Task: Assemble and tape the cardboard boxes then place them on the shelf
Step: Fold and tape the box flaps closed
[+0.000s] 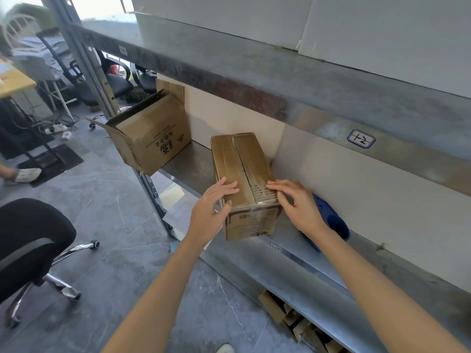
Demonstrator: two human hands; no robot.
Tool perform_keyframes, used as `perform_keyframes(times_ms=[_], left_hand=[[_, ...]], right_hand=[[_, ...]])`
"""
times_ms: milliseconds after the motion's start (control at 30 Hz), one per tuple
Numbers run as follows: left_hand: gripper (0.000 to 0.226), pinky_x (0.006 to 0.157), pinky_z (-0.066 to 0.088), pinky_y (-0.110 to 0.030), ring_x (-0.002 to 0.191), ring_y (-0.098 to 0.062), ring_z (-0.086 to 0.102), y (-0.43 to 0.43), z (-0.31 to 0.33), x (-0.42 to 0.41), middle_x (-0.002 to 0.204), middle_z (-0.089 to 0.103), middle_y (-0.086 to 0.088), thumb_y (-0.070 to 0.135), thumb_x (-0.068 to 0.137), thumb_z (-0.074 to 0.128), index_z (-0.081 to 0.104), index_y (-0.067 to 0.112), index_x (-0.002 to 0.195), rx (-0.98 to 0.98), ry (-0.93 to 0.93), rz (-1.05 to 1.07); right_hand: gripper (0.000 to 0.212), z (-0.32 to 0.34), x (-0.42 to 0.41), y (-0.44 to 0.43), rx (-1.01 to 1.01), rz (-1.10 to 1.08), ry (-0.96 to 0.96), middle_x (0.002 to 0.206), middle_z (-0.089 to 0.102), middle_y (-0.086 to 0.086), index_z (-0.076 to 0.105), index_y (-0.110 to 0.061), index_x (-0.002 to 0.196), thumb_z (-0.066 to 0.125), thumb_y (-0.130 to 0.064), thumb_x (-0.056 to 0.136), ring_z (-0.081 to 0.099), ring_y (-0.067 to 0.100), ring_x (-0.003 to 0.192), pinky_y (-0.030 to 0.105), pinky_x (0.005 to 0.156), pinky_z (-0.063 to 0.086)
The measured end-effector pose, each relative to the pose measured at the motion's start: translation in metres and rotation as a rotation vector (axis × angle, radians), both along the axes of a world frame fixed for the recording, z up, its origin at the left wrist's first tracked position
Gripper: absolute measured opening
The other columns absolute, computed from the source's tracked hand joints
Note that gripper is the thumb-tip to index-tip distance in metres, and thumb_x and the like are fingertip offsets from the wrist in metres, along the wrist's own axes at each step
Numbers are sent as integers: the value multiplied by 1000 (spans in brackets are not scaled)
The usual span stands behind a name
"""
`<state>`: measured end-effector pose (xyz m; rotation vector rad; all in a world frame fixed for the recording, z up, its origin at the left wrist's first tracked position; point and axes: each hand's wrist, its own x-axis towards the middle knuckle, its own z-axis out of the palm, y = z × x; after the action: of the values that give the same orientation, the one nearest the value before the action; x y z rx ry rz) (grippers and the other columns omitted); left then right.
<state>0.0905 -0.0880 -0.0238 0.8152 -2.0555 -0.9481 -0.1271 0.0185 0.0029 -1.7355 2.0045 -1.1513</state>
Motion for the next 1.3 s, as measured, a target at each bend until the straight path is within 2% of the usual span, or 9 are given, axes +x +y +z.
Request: perform_keyframes(times_ms=[100,267,433,567,667,867,967,1100,1300], left_hand=[[36,111,31,-19,141,-4,38,-2,0,1,134,60,18,2,95,58,68,25,119,25,-3,-26],[35,105,35,-13,142,0,33,-8,4,7,136,57,21,6,97,58,65,31,120,124,20,-120],[44,84,37,2,140,4,34,-16,9,15,137,55,26,3,92,62,64,34,123,114,-67,-153],[46,106,36,-16,138,-1,39,-13,6,13,135,58,21,3,87,64,63,36,119,19,-72,-108],[41,107,38,-21,138,-1,40,-5,5,9,133,60,20,10,86,58,63,36,117,22,-24,-59],[56,81,38,1,138,3,37,-10,9,15,134,58,23,-8,86,54,64,37,117,86,-25,-114],[54,86,36,2,135,0,42,-13,10,15,131,60,23,-9,87,56,64,37,114,61,-45,-99],[47,101,35,-5,128,8,44,-13,7,10,124,63,22,-10,84,61,69,28,111,-11,-20,-43],[39,105,38,-13,125,10,47,-9,4,5,120,67,15,-9,82,63,74,18,107,-72,33,4]], right_hand=[[32,0,-1,0,5,-2,-12,123,65,-4,70,-13,120,52,1,97,51,8,120,9,100,34],[32,5,-3,0,44,1,-58,124,63,-13,68,-24,121,53,-6,98,49,1,119,13,101,37],[53,14,-9,4,157,89,-80,127,57,-28,46,-43,140,57,-17,96,42,-9,125,-2,94,29],[54,13,-7,5,161,72,-128,128,58,-27,44,-42,137,56,-11,94,46,-6,126,11,98,34],[49,9,-1,5,105,35,-159,126,60,-22,50,-38,131,52,-5,95,51,-1,123,25,102,44],[55,11,-10,6,153,89,-130,131,57,-21,54,-33,131,53,3,90,48,-3,124,24,104,42],[62,11,-15,3,202,100,-71,131,56,-21,51,-38,133,51,5,89,55,4,116,24,98,47],[45,8,-15,-2,109,79,-38,123,63,-13,57,-32,129,49,0,98,52,-6,117,10,97,41],[32,0,-15,-1,63,38,-102,117,64,-8,66,-28,119,52,-8,99,58,0,110,16,93,49]])
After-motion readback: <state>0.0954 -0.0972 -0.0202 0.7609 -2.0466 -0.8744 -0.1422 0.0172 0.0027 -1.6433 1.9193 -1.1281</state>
